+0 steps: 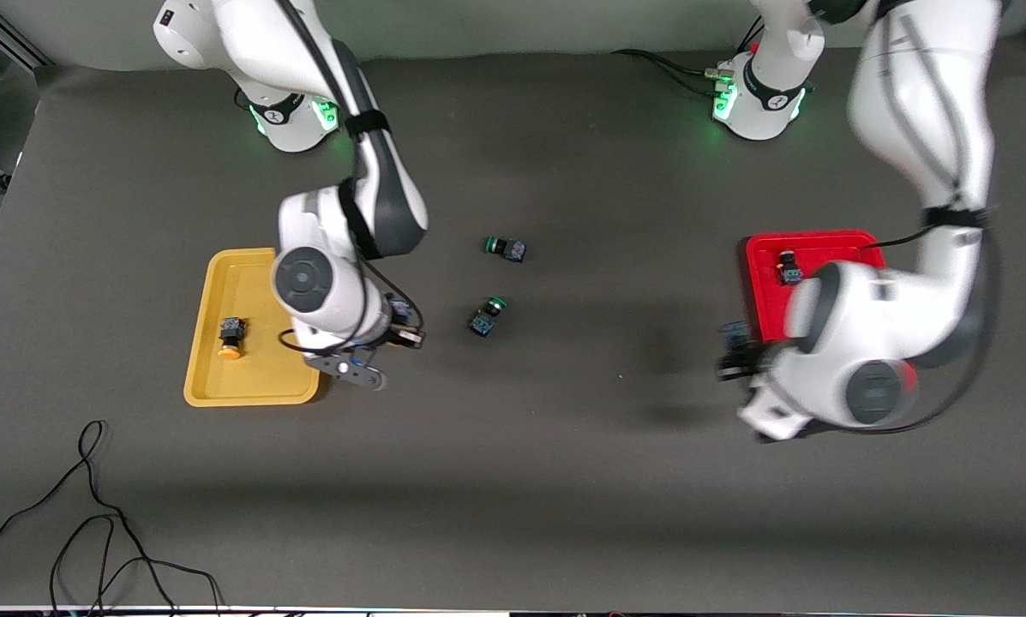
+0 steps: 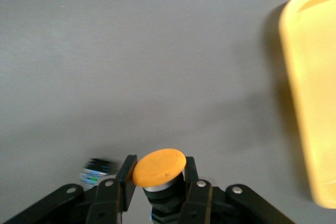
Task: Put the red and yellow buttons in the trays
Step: 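Place the yellow button in the yellow tray while the left places red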
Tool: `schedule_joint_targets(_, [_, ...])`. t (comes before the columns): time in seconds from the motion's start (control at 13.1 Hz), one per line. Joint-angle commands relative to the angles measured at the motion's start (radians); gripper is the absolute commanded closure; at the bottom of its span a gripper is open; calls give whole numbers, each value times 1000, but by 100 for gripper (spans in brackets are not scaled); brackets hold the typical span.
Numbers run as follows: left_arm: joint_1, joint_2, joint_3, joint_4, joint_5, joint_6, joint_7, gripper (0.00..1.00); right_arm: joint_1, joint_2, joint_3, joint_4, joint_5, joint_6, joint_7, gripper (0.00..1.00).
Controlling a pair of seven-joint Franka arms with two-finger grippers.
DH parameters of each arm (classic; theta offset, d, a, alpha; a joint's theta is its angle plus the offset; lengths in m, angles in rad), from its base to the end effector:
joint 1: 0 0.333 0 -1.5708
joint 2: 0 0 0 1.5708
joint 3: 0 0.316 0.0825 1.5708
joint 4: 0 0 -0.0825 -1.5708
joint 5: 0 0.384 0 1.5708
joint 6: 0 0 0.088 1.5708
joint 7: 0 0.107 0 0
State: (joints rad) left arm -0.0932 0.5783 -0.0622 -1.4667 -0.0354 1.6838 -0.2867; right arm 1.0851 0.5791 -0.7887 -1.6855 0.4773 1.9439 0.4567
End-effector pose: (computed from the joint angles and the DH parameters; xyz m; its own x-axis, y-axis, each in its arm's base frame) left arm 0.6581 -0.1002 0.3201 0.9233 0.1423 -0.3567 0.1382 -0.9897 -0.0369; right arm 0.5906 0.2740 0.3295 0.9441 -0.3068 -0.1206 -0.3042 -0.9518 0.0405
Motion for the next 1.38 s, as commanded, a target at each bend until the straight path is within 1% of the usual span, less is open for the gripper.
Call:
schedule_joint_targets(0.0, [131, -133, -13, -211, 45, 43, 223, 100, 1, -47, -116, -115, -32, -22, -288, 94])
schedule_joint_targets(0.08, [141, -182, -13, -293, 73, 81, 242, 100, -7, -47, -156, -162, -28, -5, -399, 94])
schedule_joint_targets(0.15, [177, -234, -13, -395, 86, 152, 247, 100, -25, -44, -176, -209, -23, 32, -490, 94])
schedule_joint_targets(0.23, [205, -270, -14, -499, 88, 242, 276, 100, -63, -32, -175, -253, -16, 87, -562, 94])
schedule_joint_targets(0.31, [213, -287, -13, -589, 88, 345, 308, 100, -94, -12, -164, -299, 16, 160, -617, 94])
schedule_joint_targets(0.38, [240, -282, -13, -639, 97, 428, 325, 100, -105, 26, -137, -325, 79, 220, -683, 94])
schedule_joint_targets(0.46, [257, -270, -13, -664, 126, 489, 345, 100, -117, 74, -124, -329, 140, 230, -732, 94])
schedule_joint_targets(0.54, [266, -250, -13, -679, 140, 537, 353, 100, -122, 111, -124, -329, 191, 234, -774, 94])
schedule_joint_targets(0.61, [273, -227, -13, -681, 143, 562, 354, 100, -123, 125, -124, -329, 219, 233, -805, 93])
schedule_joint_targets(0.69, [277, -210, -13, -681, 160, 582, 354, 100, -123, 131, -124, -329, 225, 230, -796, 69])
schedule_joint_targets(0.76, [279, -203, -13, -681, 169, 590, 354, 100, -125, 131, -124, -324, 225, 225, -793, 23])
schedule_joint_targets(0.84, [277, -201, -13, -682, 169, 588, 354, 100, -123, 122, -124, -321, 225, 224, -785, 0])
schedule_joint_targets(0.92, [277, -199, -13, -681, 169, 590, 354, 46, -122, 111, -126, -316, 225, 213, -782, 0])
schedule_joint_targets(0.99, [277, -199, -13, -675, 169, 587, 354, 0, -120, 96, -130, -306, 225, 192, -777, 0])
schedule_joint_targets(1.07, [274, -204, -13, -670, 169, 574, 350, 0, -120, 79, -136, -293, 224, 169, -777, 0])
schedule_joint_targets(1.15, [273, -222, -14, -664, 169, 551, 343, 0, -105, 64, -168, -274, 213, 138, -762, 0])
schedule_joint_targets(1.22, [268, -257, -16, -643, 169, 498, 339, 0, -84, 50, -205, -248, 208, 91, -748, 0])
schedule_joint_targets(1.3, [271, -294, -19, -612, 169, 431, 354, 0, -61, 47, -255, -209, 190, 39, -744, 0])
